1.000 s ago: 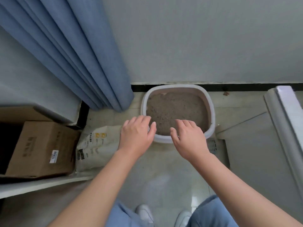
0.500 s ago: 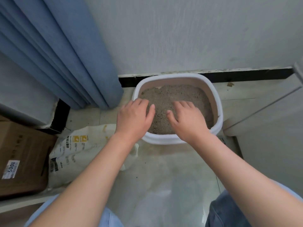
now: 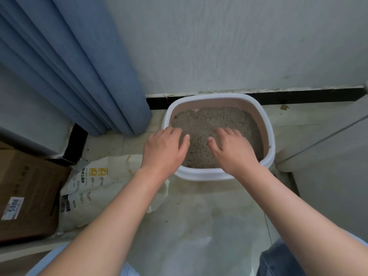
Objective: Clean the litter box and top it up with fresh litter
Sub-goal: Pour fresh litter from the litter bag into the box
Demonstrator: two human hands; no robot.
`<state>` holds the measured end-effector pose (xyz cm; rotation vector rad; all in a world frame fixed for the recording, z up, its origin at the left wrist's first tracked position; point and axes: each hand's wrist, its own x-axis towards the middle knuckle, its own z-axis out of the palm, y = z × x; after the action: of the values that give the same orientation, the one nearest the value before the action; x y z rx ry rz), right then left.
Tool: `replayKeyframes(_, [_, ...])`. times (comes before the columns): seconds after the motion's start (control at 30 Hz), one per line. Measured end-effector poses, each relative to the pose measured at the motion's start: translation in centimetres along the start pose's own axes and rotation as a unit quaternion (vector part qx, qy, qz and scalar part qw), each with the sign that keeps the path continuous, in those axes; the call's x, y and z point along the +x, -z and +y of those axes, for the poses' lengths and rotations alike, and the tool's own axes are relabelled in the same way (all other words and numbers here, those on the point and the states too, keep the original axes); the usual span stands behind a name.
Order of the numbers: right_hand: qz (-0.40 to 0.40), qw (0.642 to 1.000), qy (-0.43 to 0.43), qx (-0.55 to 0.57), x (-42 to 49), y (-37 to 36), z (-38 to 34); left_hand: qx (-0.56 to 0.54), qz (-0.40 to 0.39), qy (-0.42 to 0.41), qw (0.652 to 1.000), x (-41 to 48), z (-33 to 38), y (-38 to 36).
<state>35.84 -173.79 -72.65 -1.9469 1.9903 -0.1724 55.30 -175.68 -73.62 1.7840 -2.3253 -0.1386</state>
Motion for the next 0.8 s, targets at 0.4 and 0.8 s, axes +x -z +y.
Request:
replayKeyframes(0.4, [-0.018,0.997,0.051,0.046,1.7,-1.1,-2.4,0.094,-0.131,0.073,0.984,-0.8,-3.1,-1.0])
replayKeyframes(0.8, [-0.118,0.984,0.118,0.055,2.6,-2.9,-5.5,0.141,-0.422,0.123,0.887,-3.7,-5.9,-3.1])
